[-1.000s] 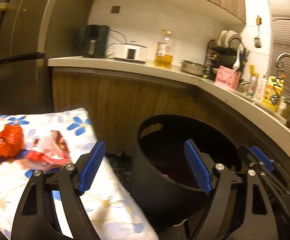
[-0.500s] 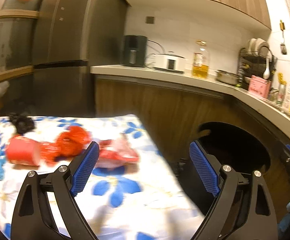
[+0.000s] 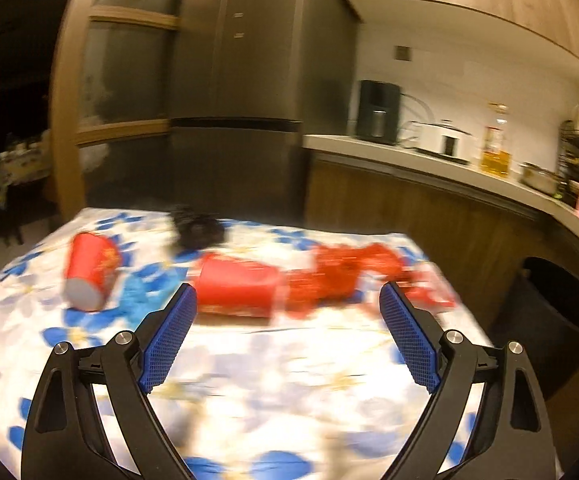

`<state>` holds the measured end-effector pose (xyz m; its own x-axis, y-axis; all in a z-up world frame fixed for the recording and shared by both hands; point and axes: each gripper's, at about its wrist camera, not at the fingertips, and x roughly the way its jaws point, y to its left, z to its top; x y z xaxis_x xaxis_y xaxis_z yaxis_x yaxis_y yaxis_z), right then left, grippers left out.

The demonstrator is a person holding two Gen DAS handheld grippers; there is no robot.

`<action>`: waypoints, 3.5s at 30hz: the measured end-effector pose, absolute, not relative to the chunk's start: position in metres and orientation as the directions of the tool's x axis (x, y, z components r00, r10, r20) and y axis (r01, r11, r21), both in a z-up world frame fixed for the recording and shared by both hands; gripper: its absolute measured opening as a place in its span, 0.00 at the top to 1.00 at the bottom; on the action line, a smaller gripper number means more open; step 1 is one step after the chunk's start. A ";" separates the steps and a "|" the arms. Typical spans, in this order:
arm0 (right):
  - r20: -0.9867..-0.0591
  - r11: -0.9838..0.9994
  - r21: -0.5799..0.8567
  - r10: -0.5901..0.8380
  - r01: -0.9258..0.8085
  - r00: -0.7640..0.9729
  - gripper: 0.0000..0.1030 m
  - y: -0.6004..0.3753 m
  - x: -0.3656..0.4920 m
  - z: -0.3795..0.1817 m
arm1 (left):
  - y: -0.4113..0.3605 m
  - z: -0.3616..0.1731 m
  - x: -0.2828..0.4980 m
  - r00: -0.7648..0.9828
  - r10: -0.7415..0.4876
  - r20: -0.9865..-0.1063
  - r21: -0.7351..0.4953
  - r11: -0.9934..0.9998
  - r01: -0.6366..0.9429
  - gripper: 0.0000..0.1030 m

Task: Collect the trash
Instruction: 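Move both tools back over the table toward the blue glove, then grasp the blue glove with the left tool, then grasp the upright red paper cup with the right tool while the left tool holds the blue glove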

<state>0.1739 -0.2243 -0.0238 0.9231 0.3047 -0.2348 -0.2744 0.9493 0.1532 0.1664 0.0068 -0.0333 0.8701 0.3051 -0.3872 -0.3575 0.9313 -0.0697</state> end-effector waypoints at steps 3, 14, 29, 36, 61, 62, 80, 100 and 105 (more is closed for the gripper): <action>-0.239 0.941 0.141 0.334 -0.308 0.912 0.38 -0.205 0.172 -0.024 | 0.035 -0.037 0.158 0.847 0.354 -0.396 -0.066 0.909 -0.411 0.14; -0.245 0.910 0.152 0.412 -0.385 0.878 0.38 -0.139 0.175 -0.026 | 0.115 -0.064 0.165 0.771 0.371 -0.518 -0.082 0.875 -0.476 0.14; -0.266 0.884 0.145 0.468 -0.445 0.843 0.38 -0.086 0.191 -0.030 | 0.146 -0.099 0.216 0.620 0.339 -0.708 -0.035 0.859 -0.510 0.39; -0.279 0.880 0.133 0.475 -0.456 0.835 0.38 -0.075 0.191 -0.032 | 0.150 -0.103 0.213 0.629 0.293 -0.720 -0.079 0.866 -0.494 0.85; -0.335 0.805 0.121 0.584 -0.581 0.739 0.38 0.009 0.185 -0.041 | 0.170 -0.036 0.089 0.755 0.435 -0.491 -0.143 0.814 -0.562 0.94; -0.343 0.795 0.124 0.596 -0.594 0.726 0.38 0.019 0.185 -0.043 | 0.173 -0.034 0.085 0.750 0.451 -0.484 -0.140 0.807 -0.574 0.94; -0.498 0.658 0.192 0.705 -0.728 0.505 0.20 0.166 0.207 -0.063 | 0.255 -0.037 0.055 0.667 0.569 -0.481 -0.218 0.660 -0.719 0.94; -0.599 0.653 0.247 0.683 -0.716 0.417 0.45 0.184 0.226 -0.078 | 0.260 -0.046 0.061 0.659 0.555 -0.508 -0.210 0.662 -0.720 0.94; -0.553 0.666 0.233 0.690 -0.709 0.467 0.46 0.159 0.214 -0.065 | 0.253 -0.043 0.063 0.673 0.541 -0.505 -0.210 0.680 -0.703 0.94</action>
